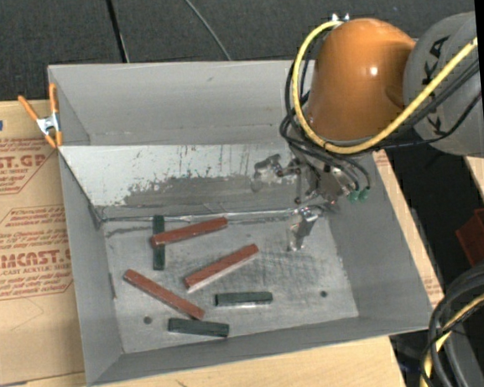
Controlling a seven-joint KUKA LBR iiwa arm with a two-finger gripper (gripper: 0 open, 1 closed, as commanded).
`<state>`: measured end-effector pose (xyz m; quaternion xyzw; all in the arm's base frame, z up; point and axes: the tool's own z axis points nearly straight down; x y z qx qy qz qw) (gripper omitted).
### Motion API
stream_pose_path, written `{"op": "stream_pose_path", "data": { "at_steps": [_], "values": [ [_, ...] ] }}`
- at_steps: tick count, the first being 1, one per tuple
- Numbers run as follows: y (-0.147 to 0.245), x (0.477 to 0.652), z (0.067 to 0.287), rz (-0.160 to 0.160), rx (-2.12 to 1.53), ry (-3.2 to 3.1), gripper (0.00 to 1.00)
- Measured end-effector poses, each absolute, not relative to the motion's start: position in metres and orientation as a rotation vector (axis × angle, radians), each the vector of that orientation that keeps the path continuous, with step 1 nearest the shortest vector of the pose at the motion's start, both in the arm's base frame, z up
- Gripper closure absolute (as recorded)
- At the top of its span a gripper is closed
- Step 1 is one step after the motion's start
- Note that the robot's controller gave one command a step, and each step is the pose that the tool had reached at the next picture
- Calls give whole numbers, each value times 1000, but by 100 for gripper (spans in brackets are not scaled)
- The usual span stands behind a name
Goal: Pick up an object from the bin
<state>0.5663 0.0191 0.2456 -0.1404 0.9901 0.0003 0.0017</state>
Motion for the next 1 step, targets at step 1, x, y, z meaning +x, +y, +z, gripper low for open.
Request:
{"op": "stream_pose_path", "data": {
  "at_steps": [1],
  "values": [
    [16,573,197,-2,-488,3093,0]
  ]
}}
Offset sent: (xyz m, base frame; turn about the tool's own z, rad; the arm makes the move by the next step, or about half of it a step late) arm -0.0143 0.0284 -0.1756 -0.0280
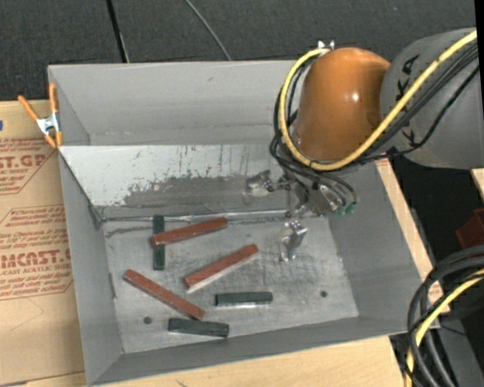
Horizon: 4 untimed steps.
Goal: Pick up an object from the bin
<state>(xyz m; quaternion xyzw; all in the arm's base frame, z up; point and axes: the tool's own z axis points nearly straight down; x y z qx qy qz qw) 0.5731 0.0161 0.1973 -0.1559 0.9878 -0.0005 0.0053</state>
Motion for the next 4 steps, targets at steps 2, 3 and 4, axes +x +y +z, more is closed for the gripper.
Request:
{"op": "stream_pose_path", "data": {
  "at_steps": [2,3,4],
  "values": [
    [44,564,73,-1,-682,3071,100],
    [44,564,73,-1,-682,3070,100],
    [30,542,236,-1,-717,3052,100]
  ]
}}
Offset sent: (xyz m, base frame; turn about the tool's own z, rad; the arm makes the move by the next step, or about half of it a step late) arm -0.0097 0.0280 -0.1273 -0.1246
